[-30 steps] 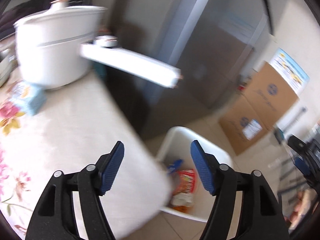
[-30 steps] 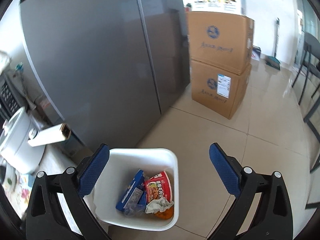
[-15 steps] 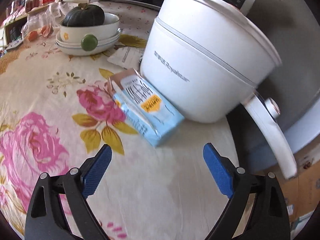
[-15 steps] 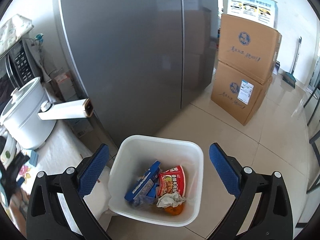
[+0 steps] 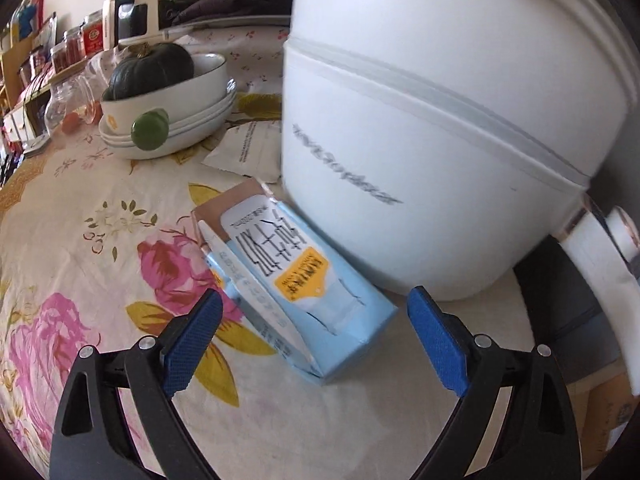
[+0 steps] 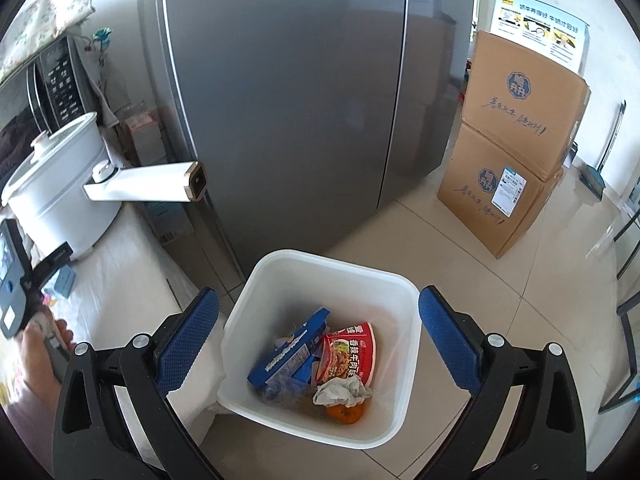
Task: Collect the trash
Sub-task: 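Grasp the blue-and-white milk carton with the left tool and lift it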
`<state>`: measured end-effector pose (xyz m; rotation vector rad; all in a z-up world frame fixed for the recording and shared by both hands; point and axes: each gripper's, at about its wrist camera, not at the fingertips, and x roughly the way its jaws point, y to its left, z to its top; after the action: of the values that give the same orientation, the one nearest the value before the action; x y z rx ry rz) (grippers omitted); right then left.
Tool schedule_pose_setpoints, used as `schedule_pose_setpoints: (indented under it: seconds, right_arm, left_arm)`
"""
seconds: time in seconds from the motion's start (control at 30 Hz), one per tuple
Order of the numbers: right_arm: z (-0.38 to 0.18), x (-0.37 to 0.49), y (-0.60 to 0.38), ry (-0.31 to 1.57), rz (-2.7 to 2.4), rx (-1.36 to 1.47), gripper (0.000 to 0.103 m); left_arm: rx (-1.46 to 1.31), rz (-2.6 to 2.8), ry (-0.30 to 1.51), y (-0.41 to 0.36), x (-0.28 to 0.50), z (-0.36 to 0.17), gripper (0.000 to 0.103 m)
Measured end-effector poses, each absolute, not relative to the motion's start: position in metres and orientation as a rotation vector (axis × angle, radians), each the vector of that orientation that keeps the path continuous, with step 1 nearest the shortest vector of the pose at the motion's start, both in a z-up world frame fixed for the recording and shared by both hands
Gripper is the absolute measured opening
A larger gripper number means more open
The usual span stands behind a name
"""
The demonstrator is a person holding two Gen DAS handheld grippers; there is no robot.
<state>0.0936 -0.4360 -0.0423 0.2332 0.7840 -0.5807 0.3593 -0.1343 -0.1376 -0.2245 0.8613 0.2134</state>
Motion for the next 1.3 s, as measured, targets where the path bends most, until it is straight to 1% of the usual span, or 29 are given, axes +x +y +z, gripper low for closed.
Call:
schedule_pose_setpoints:
  seconds: [0.03, 0.1, 0.2, 0.3, 0.43, 0.6, 0.77, 1.0, 1.1, 1.13, 1.2, 1.3]
  right_arm:
    - [-0.043, 0.094, -0.435, 0.786, -0.579, 0.231, 0.096]
    - [-0.043, 0.096, -0.434, 0.786, -0.575, 0.230, 0.096]
    - [-0.043, 0.101, -0.428, 0.786, -0.554, 0.235, 0.096]
    - [-0.041, 0.108, -0.417, 0.779, -0.525, 0.224, 0.096]
    - [-0.034, 0.118, -0.394, 0.758, -0.456, 0.222, 0.096]
    - [-0.026, 0.140, -0.350, 0.746, -0.328, 0.191, 0.096]
    - [-0.033, 0.167, -0.293, 0.768, -0.178, 0.169, 0.096]
    - [-0.055, 0.191, -0.226, 0.843, -0.041, 0.116, 0.096]
    - [-0.061, 0.196, -0.207, 0.860, -0.021, 0.073, 0.096]
    - [-0.063, 0.198, -0.203, 0.862, -0.020, 0.068, 0.096]
    - [-0.065, 0.202, -0.202, 0.871, -0.020, 0.069, 0.096]
    - [-0.068, 0.205, -0.207, 0.888, -0.025, 0.082, 0.096]
  left_arm:
    - [-0.248, 0.216, 0.874, -0.127, 0.361, -0.141, 0.089]
    - [-0.303, 0.211, 0.881, -0.106, 0.356, -0.147, 0.072]
    - [-0.328, 0.158, 0.885, -0.079, 0.346, -0.147, 0.061]
    - [-0.353, 0.104, 0.896, -0.048, 0.331, -0.145, 0.057]
    - [-0.418, 0.063, 0.922, -0.011, 0.317, -0.143, 0.056]
    - [-0.289, -0.005, 0.875, 0.005, 0.287, -0.114, 0.056]
    - [-0.220, -0.045, 0.827, 0.028, 0.254, -0.090, 0.056]
    - [-0.247, -0.097, 0.911, 0.054, 0.217, -0.107, 0.056]
    - [-0.221, -0.106, 0.988, 0.055, 0.214, -0.121, 0.056]
    - [-0.221, -0.105, 1.022, 0.056, 0.214, -0.126, 0.058]
    - [-0.233, -0.095, 1.060, 0.058, 0.216, -0.131, 0.077]
    - [-0.244, -0.090, 1.073, 0.059, 0.219, -0.127, 0.085]
